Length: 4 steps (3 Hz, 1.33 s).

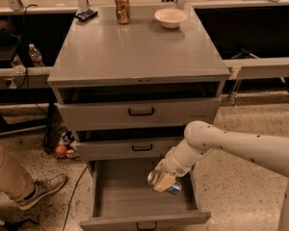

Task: Place redbull can into bottom drawer

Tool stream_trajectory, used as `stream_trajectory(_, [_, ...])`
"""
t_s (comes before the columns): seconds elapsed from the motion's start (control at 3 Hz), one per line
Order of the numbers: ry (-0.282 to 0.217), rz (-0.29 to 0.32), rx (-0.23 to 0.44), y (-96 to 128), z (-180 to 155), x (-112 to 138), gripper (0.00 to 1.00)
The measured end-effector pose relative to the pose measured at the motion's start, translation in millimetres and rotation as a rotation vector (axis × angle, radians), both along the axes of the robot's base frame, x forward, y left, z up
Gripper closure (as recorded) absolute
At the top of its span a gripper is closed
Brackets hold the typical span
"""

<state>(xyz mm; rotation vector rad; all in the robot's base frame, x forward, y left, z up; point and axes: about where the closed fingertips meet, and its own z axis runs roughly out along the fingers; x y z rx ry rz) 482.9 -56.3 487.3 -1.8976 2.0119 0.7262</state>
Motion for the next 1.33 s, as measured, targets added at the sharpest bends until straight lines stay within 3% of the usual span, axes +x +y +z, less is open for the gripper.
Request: stream_trajectory(1.33, [-0.134,0.054,0.057,35,-149,34,1.00])
